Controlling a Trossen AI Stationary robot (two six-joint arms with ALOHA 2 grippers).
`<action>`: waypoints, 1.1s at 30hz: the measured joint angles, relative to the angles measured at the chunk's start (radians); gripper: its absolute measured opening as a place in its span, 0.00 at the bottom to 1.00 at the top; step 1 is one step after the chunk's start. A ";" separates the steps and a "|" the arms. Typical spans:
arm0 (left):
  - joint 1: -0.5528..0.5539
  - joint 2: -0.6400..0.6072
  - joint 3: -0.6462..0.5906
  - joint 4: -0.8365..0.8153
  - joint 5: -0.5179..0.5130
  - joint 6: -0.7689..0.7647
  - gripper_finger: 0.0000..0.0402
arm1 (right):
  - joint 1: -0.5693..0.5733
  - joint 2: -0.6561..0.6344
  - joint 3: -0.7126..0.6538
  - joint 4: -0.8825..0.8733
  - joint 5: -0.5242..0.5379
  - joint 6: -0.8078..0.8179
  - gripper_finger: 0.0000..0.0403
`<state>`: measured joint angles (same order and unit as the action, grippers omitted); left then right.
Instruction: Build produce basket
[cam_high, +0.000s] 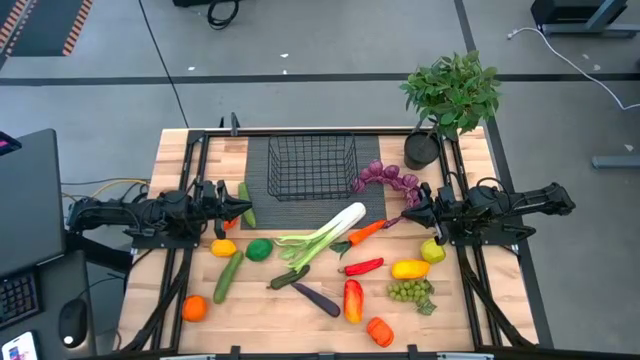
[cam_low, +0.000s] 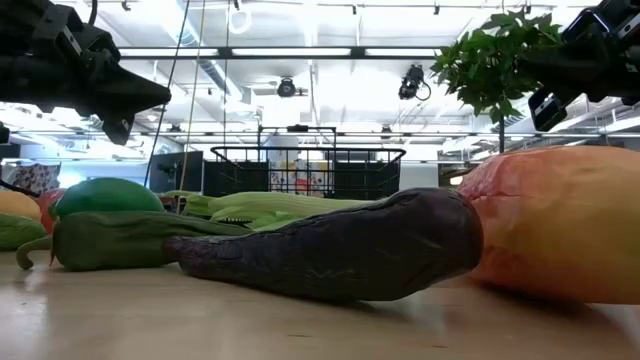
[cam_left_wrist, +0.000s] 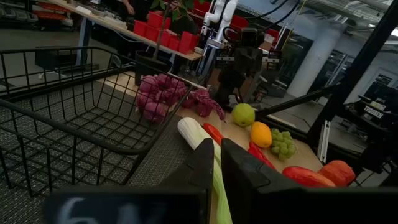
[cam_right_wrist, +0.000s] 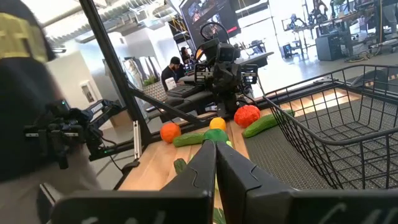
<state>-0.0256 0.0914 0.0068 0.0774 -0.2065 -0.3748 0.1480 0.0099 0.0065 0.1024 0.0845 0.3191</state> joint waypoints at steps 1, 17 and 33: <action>0.000 0.000 0.000 0.000 0.000 0.000 0.08 | 0.000 0.000 0.000 0.000 0.000 0.000 0.04; 0.000 0.000 0.000 0.009 -0.006 0.001 0.08 | 0.000 0.000 0.000 0.000 0.066 -0.006 0.04; 0.000 0.089 0.289 0.003 -0.059 0.361 0.08 | -0.049 0.001 0.000 0.283 0.503 -0.143 0.04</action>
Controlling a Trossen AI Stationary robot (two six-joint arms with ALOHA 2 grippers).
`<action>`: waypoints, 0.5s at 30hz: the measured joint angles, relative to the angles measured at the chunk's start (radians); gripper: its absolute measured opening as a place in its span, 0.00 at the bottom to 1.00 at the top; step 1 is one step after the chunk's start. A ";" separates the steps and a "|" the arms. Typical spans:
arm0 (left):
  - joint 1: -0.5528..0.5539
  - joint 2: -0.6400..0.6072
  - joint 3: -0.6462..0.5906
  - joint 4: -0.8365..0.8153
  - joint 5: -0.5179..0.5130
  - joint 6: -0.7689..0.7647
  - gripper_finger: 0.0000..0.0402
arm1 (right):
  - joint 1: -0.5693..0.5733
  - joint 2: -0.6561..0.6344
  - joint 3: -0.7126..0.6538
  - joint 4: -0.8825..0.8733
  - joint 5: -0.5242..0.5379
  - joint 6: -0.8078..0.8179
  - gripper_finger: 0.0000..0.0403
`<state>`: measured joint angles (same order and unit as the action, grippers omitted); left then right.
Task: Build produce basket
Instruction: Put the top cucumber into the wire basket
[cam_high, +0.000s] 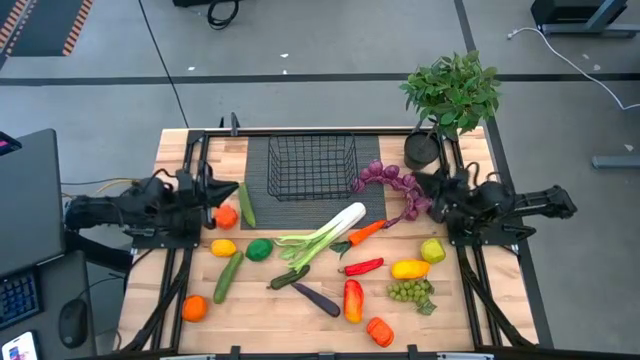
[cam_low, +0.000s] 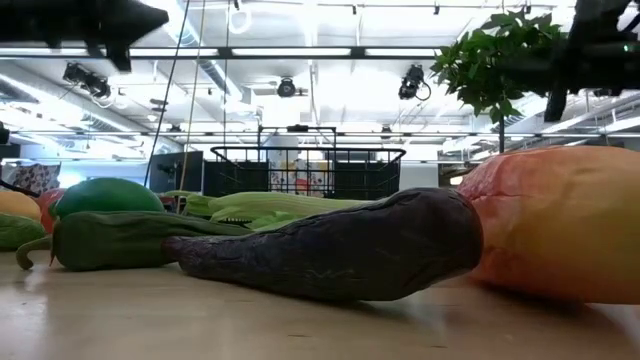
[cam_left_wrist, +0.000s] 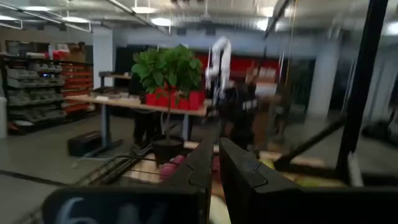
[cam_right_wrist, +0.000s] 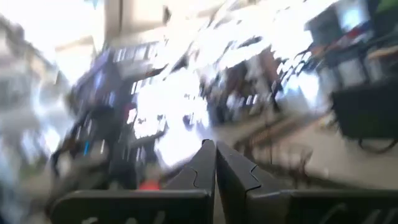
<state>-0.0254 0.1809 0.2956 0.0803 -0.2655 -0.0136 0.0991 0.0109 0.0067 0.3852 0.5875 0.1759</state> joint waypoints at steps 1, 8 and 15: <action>0.000 0.028 0.048 -0.049 -0.001 0.010 0.08 | -0.006 0.001 0.000 0.050 0.000 -0.033 0.04; 0.000 0.281 0.343 -0.236 -0.008 0.026 0.10 | -0.033 0.053 0.086 0.188 -0.009 -0.185 0.04; -0.001 0.468 0.585 -0.238 -0.026 -0.093 0.08 | -0.039 0.296 0.311 0.145 -0.043 -0.213 0.04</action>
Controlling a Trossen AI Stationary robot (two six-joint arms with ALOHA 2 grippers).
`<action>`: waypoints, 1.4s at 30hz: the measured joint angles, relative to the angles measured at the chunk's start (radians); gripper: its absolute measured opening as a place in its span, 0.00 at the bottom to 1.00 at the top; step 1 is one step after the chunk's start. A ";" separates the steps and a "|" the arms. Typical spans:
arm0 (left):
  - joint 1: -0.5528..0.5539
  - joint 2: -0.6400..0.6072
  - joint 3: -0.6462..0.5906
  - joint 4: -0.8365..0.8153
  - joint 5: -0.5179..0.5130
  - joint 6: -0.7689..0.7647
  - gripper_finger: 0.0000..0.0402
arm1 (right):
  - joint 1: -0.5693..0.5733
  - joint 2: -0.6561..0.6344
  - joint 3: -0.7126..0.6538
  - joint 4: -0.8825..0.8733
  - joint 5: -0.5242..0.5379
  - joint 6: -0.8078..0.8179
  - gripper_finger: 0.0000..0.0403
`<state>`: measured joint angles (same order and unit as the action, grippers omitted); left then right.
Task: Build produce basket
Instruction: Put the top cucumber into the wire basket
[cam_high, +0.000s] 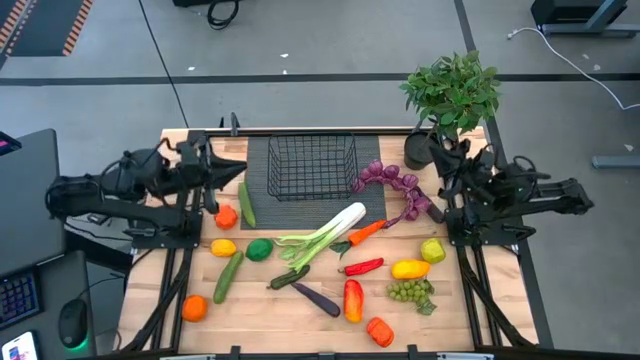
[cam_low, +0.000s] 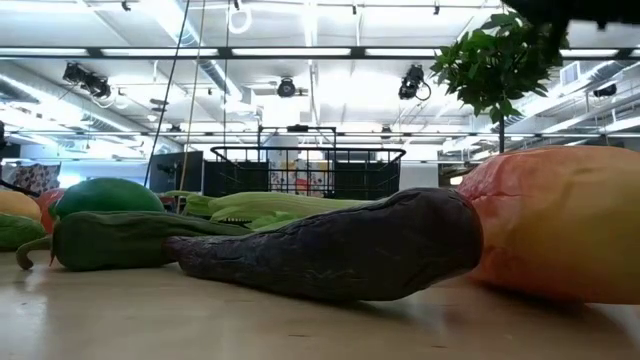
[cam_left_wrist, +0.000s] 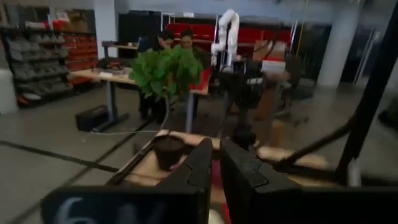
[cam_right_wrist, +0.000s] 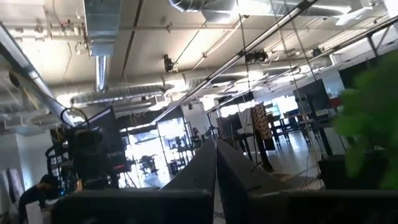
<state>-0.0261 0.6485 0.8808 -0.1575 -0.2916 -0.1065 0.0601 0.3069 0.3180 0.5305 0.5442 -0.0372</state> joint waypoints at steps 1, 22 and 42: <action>0.000 0.014 0.029 0.005 0.000 -0.036 0.08 | 0.000 0.044 0.041 -0.024 -0.006 0.000 0.04; 0.001 0.091 0.244 0.014 -0.003 -0.240 0.09 | -0.002 0.683 0.599 -0.025 -0.099 0.033 0.04; 0.136 0.176 0.244 -1.187 -0.091 -0.781 0.58 | -0.004 0.887 0.600 0.081 -0.097 0.573 0.04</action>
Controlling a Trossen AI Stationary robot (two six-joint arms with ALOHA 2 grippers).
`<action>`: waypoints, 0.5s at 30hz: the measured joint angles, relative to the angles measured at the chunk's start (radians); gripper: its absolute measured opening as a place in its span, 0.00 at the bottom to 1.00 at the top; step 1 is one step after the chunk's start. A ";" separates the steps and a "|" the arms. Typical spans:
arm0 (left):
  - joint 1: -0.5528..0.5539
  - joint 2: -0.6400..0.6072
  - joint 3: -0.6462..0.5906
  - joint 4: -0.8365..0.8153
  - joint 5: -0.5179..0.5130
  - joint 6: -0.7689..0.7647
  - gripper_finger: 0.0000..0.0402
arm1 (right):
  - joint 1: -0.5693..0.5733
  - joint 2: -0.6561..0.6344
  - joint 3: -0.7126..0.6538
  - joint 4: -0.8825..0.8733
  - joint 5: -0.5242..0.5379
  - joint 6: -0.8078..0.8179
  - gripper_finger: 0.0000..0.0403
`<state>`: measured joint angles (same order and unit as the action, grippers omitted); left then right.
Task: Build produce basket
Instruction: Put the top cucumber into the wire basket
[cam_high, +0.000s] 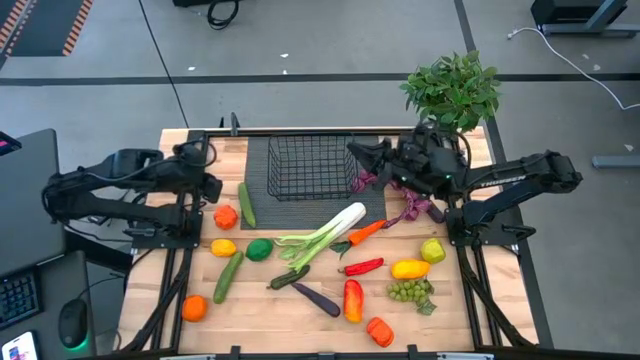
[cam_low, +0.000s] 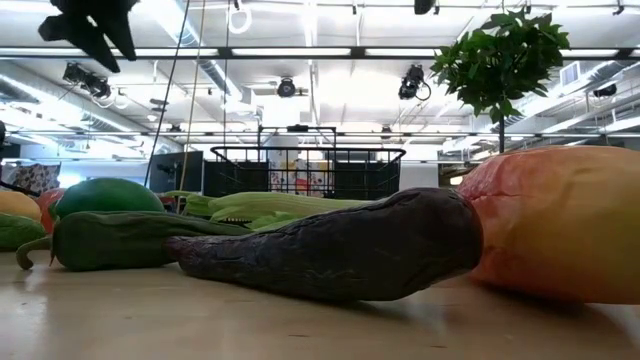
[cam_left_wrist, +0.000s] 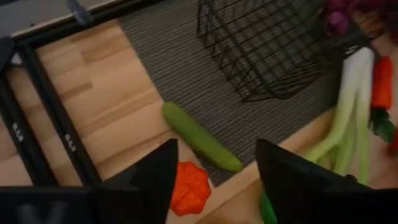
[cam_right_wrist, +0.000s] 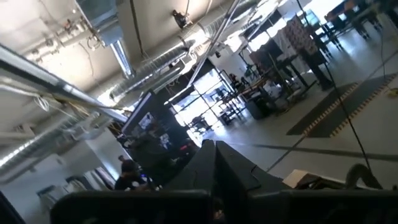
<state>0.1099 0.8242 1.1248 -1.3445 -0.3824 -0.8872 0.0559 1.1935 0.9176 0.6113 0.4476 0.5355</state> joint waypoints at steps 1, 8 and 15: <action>0.014 0.015 -0.001 0.000 0.000 -0.014 0.62 | -0.005 0.001 0.000 -0.004 0.000 -0.002 0.05; 0.147 0.163 -0.116 0.064 0.084 -0.081 0.79 | -0.042 -0.026 0.000 -0.048 -0.005 -0.080 0.14; 0.233 0.303 -0.257 0.271 0.270 -0.099 0.80 | -0.093 -0.086 0.000 -0.214 -0.064 -0.098 0.34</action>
<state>0.3429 1.1271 0.8676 -1.0740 -0.1124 -0.9862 -0.0370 1.1074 0.9180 0.3977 0.3836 0.4378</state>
